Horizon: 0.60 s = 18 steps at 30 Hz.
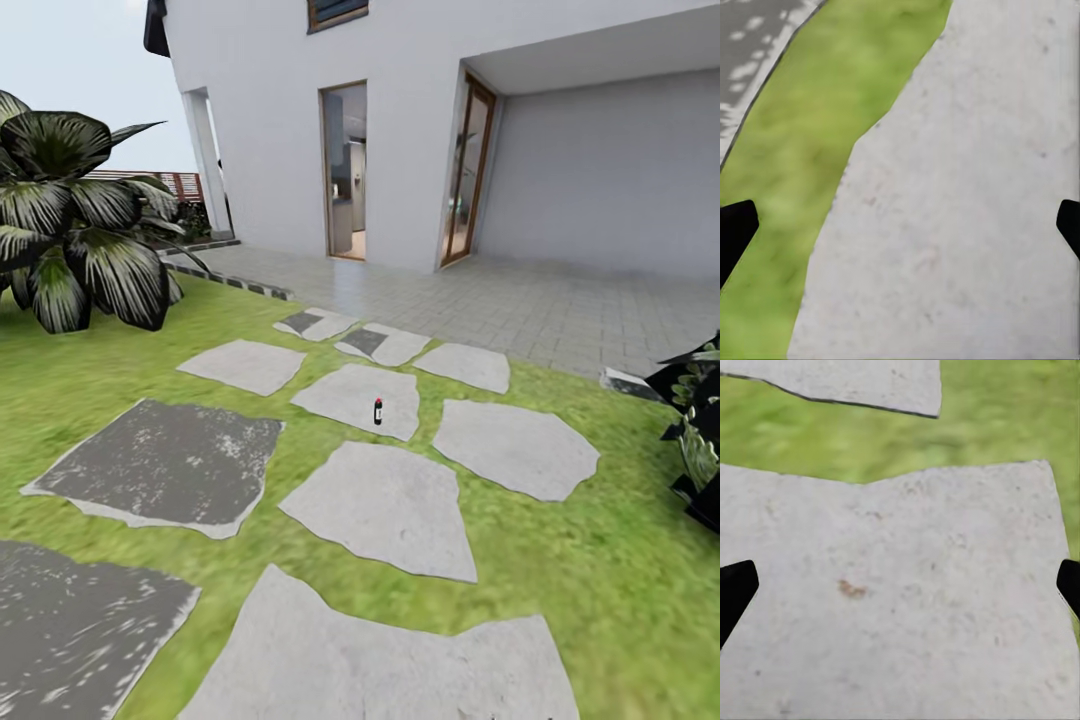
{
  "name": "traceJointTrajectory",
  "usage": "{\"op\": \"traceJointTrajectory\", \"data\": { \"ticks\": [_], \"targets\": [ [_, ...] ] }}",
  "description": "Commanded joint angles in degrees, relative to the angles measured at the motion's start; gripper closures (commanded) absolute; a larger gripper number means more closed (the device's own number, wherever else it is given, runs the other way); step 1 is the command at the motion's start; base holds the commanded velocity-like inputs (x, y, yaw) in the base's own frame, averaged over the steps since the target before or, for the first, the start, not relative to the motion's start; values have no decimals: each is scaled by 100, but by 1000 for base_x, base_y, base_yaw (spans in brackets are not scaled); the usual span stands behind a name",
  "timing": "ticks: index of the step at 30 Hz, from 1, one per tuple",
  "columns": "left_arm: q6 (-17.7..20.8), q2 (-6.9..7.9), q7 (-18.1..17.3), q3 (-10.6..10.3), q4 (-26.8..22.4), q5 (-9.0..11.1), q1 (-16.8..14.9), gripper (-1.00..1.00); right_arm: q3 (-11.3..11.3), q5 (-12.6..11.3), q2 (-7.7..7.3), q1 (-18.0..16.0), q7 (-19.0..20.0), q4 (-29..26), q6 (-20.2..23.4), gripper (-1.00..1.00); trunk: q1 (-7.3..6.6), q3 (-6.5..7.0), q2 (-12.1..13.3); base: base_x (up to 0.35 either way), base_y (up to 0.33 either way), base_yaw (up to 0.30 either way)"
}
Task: In the garden, pick up the pesticide atomizer on the floor and spray pesticide onto both trees until each tree trunk is fully covered.
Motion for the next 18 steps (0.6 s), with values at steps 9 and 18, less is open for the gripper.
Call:
{"op": "traceJointTrajectory", "data": {
  "ticks": [9, 18],
  "targets": [
    [-18, 1, -1, -3, 4, 42, -3, -100, -5, -3, 0, -2, -3, 3, -17, -100, 2, -5, -1, 339, 0, 0],
    [-18, 1, -1, -3, 4, 39, -3, -100, -5, -3, 0, -2, -3, 3, -17, -100, 2, -5, -1, 339, 0, 0]
  ]
}}
